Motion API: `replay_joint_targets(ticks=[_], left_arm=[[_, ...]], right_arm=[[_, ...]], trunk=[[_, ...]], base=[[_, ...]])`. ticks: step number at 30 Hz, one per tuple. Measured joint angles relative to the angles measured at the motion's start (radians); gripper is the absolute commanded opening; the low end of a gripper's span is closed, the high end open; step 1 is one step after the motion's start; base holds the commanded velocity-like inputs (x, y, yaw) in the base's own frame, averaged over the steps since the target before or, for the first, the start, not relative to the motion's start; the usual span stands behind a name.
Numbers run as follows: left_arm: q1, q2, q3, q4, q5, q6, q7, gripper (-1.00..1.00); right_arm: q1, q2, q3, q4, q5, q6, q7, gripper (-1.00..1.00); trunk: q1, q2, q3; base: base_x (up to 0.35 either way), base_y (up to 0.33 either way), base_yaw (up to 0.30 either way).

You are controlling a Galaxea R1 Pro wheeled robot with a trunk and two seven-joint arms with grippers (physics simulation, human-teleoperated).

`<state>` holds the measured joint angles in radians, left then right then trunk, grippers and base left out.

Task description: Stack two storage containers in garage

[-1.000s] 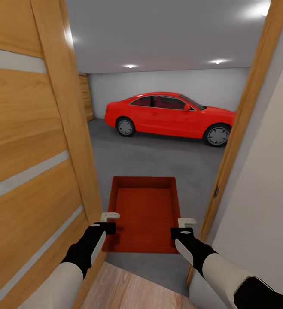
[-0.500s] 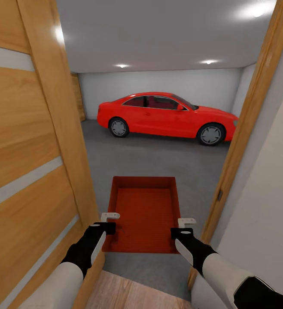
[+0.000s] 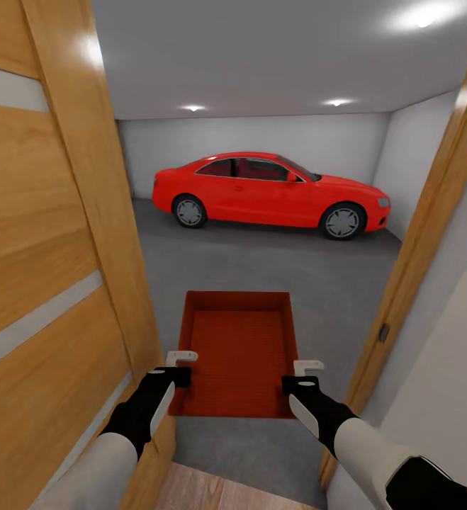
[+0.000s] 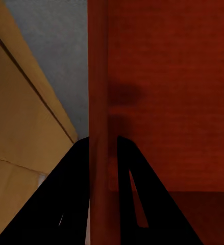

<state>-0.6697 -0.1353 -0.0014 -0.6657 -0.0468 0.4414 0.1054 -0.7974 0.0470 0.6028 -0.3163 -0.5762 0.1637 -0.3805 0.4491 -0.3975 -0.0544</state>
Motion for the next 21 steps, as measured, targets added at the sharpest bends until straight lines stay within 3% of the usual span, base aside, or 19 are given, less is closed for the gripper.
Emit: replay_joint_targets(ticks=[17,21], left_arm=[[-0.001,0.0,0.0,0.001,-0.001,-0.001,-0.001,-1.0],[0.0,0.0,0.0,0.0,0.0,0.0,0.0,-1.0]], right_arm=[[0.0,0.0,0.001,0.0,-0.002,0.0,-0.002,-1.0],[0.0,0.0,0.002,0.0,-0.003,0.0,-0.001,-1.0]], trunk=[[0.0,0.0,0.0],[0.0,0.0,0.0]], base=[[0.076,0.012,-0.225],[0.118,0.122,-0.082]])
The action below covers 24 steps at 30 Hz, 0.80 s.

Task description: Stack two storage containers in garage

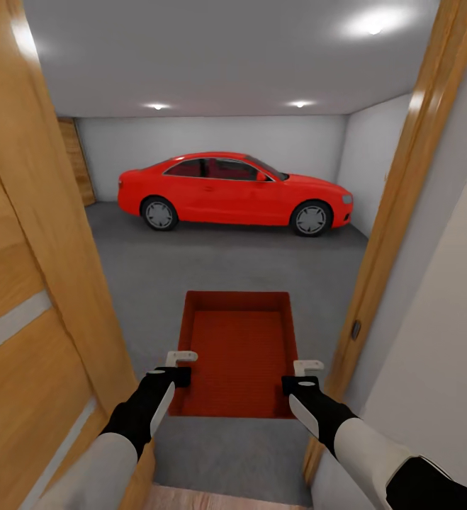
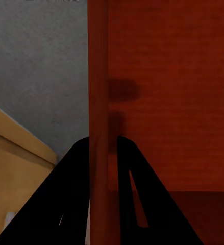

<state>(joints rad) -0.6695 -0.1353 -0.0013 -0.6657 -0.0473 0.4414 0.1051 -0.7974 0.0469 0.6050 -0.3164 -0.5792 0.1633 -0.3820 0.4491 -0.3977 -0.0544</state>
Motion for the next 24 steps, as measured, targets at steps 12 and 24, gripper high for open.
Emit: replay_joint_targets(ticks=[12,24], left_arm=[[0.0,0.0,0.0,0.0,0.0,0.0,0.0,-1.0],[0.0,0.0,0.0,0.0,0.0,0.0,0.0,-1.0]], right_arm=[[0.0,0.0,-0.001,0.0,0.002,0.0,0.001,-1.0],[0.0,0.0,0.0,0.0,0.001,0.0,0.0,-1.0]], trunk=[[0.0,0.0,0.0],[0.0,0.0,0.0]], base=[[0.163,0.2,-0.001],[0.087,0.076,-0.113]])
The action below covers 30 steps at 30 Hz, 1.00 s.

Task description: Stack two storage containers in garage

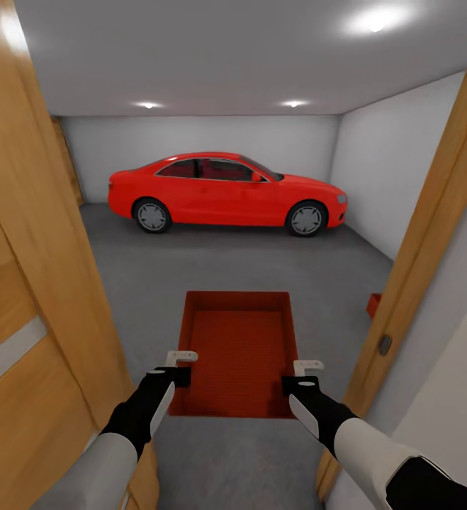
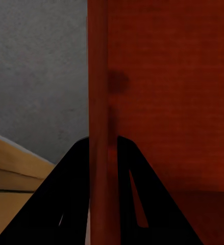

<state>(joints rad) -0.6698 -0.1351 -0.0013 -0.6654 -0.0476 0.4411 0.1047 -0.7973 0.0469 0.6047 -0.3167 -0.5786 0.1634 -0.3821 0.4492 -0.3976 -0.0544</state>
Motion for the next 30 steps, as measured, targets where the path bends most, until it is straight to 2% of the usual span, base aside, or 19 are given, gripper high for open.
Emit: replay_joint_targets(ticks=[30], left_arm=[[0.0,-0.002,-0.001,-0.001,0.001,0.0,0.004,-1.0]], right_arm=[[0.0,-0.002,0.0,0.0,0.001,-0.001,0.002,-1.0]], trunk=[[0.0,0.0,0.0]], base=[[0.006,0.005,-0.014]])
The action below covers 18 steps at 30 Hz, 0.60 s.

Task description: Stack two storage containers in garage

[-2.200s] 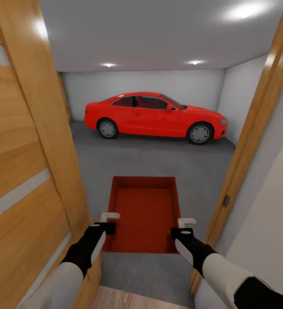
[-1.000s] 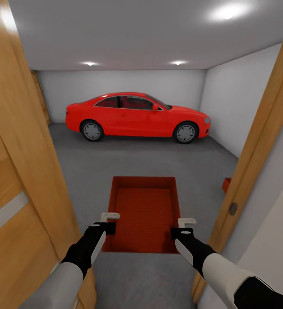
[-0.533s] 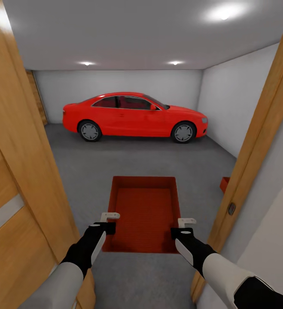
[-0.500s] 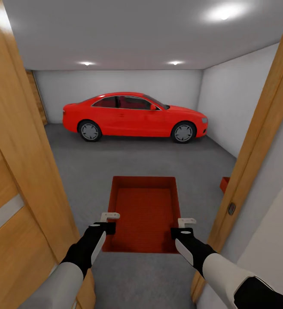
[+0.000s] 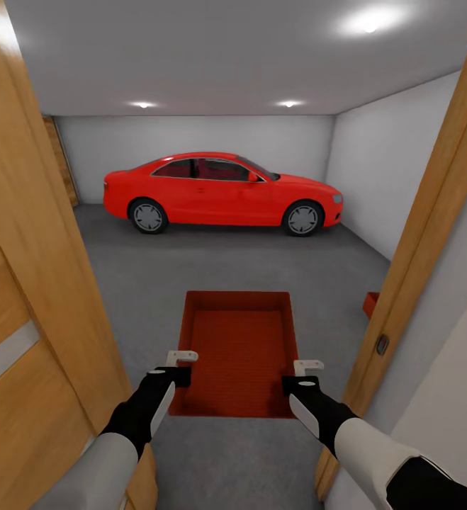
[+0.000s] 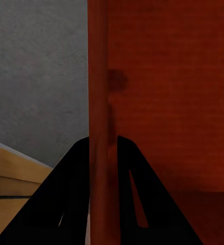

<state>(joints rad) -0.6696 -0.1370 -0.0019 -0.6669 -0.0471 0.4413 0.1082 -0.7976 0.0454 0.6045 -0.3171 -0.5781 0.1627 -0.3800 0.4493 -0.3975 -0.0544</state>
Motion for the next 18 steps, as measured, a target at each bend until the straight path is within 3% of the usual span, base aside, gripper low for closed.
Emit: replay_joint_targets(ticks=[8,18], left_arm=[[0.0,0.001,0.001,0.001,-0.001,0.001,-0.001,-1.0],[0.0,0.001,0.002,0.002,-0.001,0.0,-0.002,-1.0]], right_arm=[[0.0,0.001,0.0,0.001,0.0,0.002,0.0,-1.0],[0.0,0.001,0.002,0.003,-0.002,0.0,-0.001,-1.0]], trunk=[[0.0,0.0,0.0],[-0.001,0.0,0.0]], base=[[0.033,0.0,0.0],[0.296,0.0,0.0]])
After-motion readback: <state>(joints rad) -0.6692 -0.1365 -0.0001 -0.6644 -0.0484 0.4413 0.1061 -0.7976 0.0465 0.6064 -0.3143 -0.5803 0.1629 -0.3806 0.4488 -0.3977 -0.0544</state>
